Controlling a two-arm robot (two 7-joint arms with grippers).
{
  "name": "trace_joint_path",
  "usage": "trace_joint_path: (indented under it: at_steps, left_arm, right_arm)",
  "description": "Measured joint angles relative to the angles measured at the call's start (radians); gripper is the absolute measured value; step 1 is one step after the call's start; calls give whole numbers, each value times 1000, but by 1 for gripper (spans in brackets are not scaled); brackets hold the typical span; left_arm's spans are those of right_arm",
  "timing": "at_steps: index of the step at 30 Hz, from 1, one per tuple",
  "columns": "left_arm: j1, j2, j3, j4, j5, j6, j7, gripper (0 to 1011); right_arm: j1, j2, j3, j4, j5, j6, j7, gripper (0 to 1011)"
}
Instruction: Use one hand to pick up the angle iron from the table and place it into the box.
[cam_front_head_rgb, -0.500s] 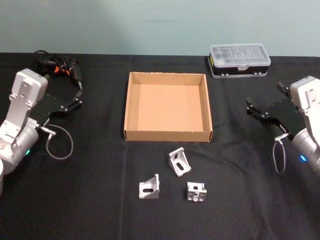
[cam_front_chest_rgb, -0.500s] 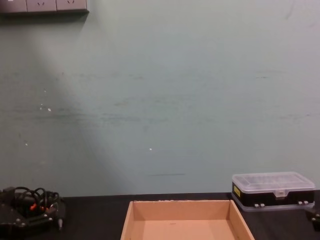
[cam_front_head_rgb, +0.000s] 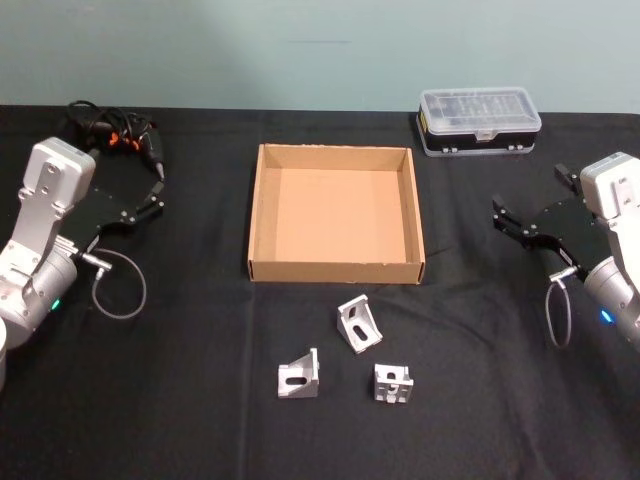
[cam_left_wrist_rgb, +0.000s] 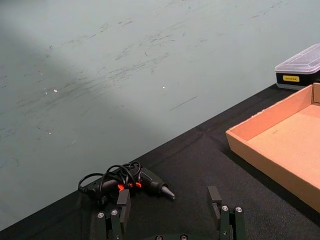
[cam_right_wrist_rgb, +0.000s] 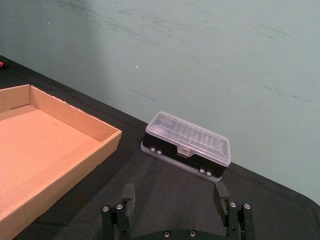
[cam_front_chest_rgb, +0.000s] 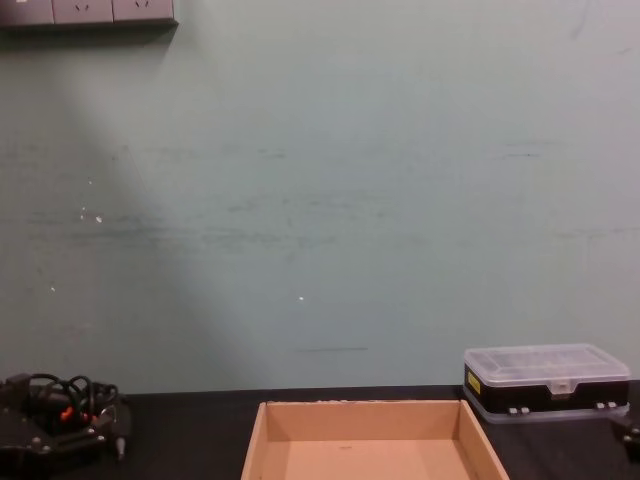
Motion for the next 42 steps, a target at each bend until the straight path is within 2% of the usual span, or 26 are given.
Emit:
trace_joint_path:
  at_steps: [42]
  left_arm:
    - [0, 0, 0, 0, 0, 0, 0, 1000]
  right_arm:
    - [0, 0, 0, 0, 0, 0, 0, 1000]
